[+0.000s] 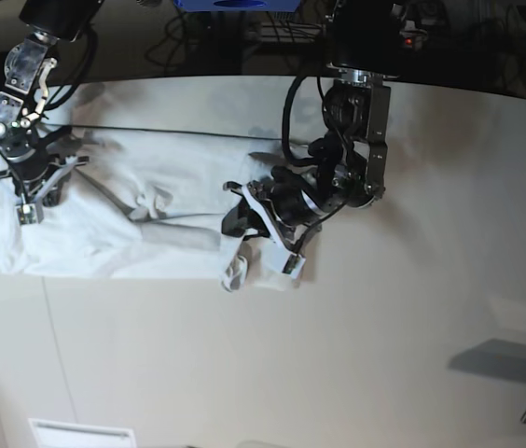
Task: Fold the T-shirt properly
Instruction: 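Fold the pinched side over the shirt toward the right gripper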
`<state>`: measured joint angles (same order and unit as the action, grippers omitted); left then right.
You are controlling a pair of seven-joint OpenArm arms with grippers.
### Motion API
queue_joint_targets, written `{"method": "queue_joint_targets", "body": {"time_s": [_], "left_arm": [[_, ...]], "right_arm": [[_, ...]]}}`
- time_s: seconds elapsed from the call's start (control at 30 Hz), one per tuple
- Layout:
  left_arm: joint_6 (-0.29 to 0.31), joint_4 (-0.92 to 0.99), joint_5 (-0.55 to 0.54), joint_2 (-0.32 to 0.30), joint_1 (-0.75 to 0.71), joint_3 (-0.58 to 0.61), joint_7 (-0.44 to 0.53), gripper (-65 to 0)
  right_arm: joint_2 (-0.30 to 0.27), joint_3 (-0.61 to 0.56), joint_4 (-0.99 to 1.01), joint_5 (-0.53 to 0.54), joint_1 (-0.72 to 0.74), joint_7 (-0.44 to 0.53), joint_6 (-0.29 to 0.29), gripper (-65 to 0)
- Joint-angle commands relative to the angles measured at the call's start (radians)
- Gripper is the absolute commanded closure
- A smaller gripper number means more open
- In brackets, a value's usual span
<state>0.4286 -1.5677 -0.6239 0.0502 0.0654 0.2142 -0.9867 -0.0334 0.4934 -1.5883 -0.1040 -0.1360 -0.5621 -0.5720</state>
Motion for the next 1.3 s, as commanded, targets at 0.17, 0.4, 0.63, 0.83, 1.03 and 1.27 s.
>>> {"method": "queue_joint_targets", "body": {"time_s": [0.17,0.4,0.63,0.83,1.03,1.27], "left_arm": [[0.009,0.014,-0.021,0.021,0.034,0.001,0.024,0.0],[0.009,0.02,-0.021,0.023,0.034,0.07,0.024,0.0],[0.009,0.019,-0.021,0.027,0.034,0.112,0.025,0.0],[0.009,0.019,-0.021,0.026,0.043,0.112,0.025,0.0],[0.009,0.02,-0.026,0.029,0.046,0.11,0.025,0.0],[0.009,0.02,-0.026,0.052,0.046,0.112,0.025,-3.9]], "right_arm": [[-0.009,0.006,-0.004,-0.024,-0.001,-0.039,0.004,-1.0],[-0.009,0.003,-0.002,-0.024,0.0,-0.039,0.004,-1.0],[-0.009,0.003,-0.002,-0.024,0.0,-0.039,0.004,-1.0],[-0.01,0.004,-0.002,-0.024,0.0,-0.039,0.004,-1.0],[-0.01,0.001,-0.002,-0.024,0.0,-0.039,0.004,-1.0],[-0.01,0.001,-0.002,-0.024,0.0,-0.039,0.004,-1.0]]}}
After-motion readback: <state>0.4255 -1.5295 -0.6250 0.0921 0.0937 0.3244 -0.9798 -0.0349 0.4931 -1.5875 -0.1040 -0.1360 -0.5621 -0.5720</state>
